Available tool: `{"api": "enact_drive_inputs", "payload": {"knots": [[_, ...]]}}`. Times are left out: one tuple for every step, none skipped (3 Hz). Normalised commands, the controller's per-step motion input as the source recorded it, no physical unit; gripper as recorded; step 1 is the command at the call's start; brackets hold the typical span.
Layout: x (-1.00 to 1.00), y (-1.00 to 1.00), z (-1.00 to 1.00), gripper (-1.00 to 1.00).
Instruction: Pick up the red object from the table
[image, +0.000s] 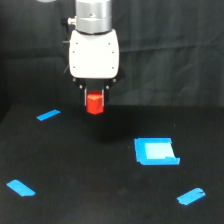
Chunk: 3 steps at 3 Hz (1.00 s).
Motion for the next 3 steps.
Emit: {"api": "enact_drive_inputs", "payload": {"knots": [[-0.03, 0.00, 0.79, -0.97], [-0.05, -0.06, 0.67, -0.97], [-0.08, -0.08, 0.53, -0.97]]}}
